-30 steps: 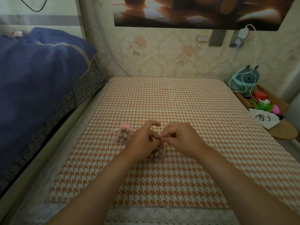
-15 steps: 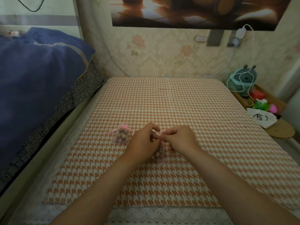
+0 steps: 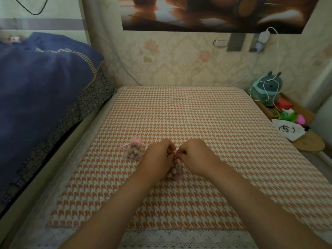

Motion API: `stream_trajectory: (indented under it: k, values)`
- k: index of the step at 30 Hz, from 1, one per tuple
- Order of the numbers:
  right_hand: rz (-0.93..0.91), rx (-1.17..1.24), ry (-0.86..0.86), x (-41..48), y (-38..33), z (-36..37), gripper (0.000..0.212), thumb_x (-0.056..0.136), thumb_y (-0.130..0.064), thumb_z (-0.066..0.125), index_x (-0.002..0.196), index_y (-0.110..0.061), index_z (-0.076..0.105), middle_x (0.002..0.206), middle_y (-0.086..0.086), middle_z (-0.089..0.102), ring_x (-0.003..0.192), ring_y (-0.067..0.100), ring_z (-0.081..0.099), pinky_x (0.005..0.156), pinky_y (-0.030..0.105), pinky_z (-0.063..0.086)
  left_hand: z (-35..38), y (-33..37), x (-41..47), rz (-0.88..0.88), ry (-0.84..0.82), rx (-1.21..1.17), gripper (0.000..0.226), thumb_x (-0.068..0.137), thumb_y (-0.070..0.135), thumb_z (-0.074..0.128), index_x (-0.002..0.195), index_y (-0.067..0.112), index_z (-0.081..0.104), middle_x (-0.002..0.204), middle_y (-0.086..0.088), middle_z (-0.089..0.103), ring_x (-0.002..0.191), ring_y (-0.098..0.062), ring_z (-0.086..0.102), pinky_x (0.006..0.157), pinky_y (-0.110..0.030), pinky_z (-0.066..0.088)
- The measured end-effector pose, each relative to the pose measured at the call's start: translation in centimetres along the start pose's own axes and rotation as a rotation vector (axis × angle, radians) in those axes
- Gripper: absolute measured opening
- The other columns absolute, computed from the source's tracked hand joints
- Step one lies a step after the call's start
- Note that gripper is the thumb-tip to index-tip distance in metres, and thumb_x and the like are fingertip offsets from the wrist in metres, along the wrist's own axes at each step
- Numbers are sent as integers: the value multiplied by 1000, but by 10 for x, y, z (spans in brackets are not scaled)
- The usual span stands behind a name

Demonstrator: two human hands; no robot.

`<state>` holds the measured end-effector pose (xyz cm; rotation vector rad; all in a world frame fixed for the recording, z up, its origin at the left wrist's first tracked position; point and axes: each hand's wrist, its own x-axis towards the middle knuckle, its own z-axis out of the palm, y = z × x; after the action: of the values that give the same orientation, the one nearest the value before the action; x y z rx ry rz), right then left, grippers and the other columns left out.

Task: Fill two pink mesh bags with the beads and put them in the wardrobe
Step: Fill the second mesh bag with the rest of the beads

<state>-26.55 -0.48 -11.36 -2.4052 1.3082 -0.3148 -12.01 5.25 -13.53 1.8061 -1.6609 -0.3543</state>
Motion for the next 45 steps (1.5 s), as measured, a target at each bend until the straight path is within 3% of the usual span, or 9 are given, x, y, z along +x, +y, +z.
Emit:
stream_trajectory:
  k: [7, 11, 15, 22, 25, 28, 34, 39, 45]
  values:
    - [410, 755, -70, -6, -1, -4, 16, 93, -12, 71, 88, 2, 76, 71, 10, 69, 42, 13, 57, 50, 32, 59, -4, -3, 1, -85, -36, -156, 23, 87, 14, 73, 93, 32, 60, 85, 11, 71, 84, -1, 66, 77, -20, 53]
    - [551, 993, -175, -3, -3, -4, 16, 93, -9, 70, 84, 3, 70, 70, 10, 62, 41, 9, 49, 55, 33, 61, -4, -2, 1, 16, -17, -17, 25, 91, 13, 69, 113, 25, 69, 91, 12, 71, 82, -4, 61, 82, -24, 52]
    - [550, 964, -256, -2, 3, -4, 15, 93, -8, 70, 83, 2, 70, 71, 10, 62, 43, 10, 48, 54, 32, 58, -4, -4, 2, 189, -41, 93, 28, 95, 15, 63, 121, 22, 71, 109, 1, 73, 99, -17, 64, 90, -34, 51]
    - [493, 950, -294, -1, 9, -5, 12, 93, -6, 69, 88, 4, 71, 66, 8, 62, 46, 10, 49, 60, 35, 63, 1, -10, 6, 312, -58, 122, 20, 96, 16, 62, 108, 20, 77, 95, 1, 67, 91, -15, 60, 81, -36, 51]
    - [417, 823, -193, -2, 9, -2, 17, 92, -11, 73, 77, -2, 74, 62, 5, 65, 46, 13, 54, 55, 33, 62, 2, -10, 7, 270, -64, 153, 19, 97, 17, 59, 106, 19, 76, 96, 1, 65, 92, -16, 59, 82, -38, 51]
    - [211, 437, -35, -1, 7, 0, 22, 92, -22, 73, 72, -14, 78, 58, -2, 69, 46, 14, 63, 52, 28, 56, 2, -10, 6, 194, -72, 155, 19, 99, 17, 57, 104, 17, 75, 95, 6, 59, 93, -15, 57, 81, -29, 46]
    - [-126, 92, 87, -3, 4, 4, 18, 95, -33, 68, 90, -22, 82, 79, -6, 75, 72, 8, 67, 73, 36, 57, -2, -11, 7, -40, -101, -17, 22, 98, 23, 61, 81, 18, 75, 79, 7, 66, 76, -12, 59, 65, -24, 40]
    - [23, 313, -21, -5, 6, -2, 20, 97, -26, 65, 87, -14, 78, 71, -3, 72, 53, 5, 65, 65, 32, 60, -5, -15, 5, -127, -178, -156, 18, 97, 24, 64, 89, 15, 77, 87, 2, 74, 84, -14, 68, 78, -34, 55]
    - [213, 702, -204, -5, 10, -3, 20, 100, -10, 60, 96, 6, 72, 57, 5, 58, 45, 18, 58, 49, 31, 56, -2, -6, 2, -32, -125, -63, 26, 97, 21, 63, 73, 30, 61, 77, 16, 61, 76, -4, 57, 64, -10, 36]
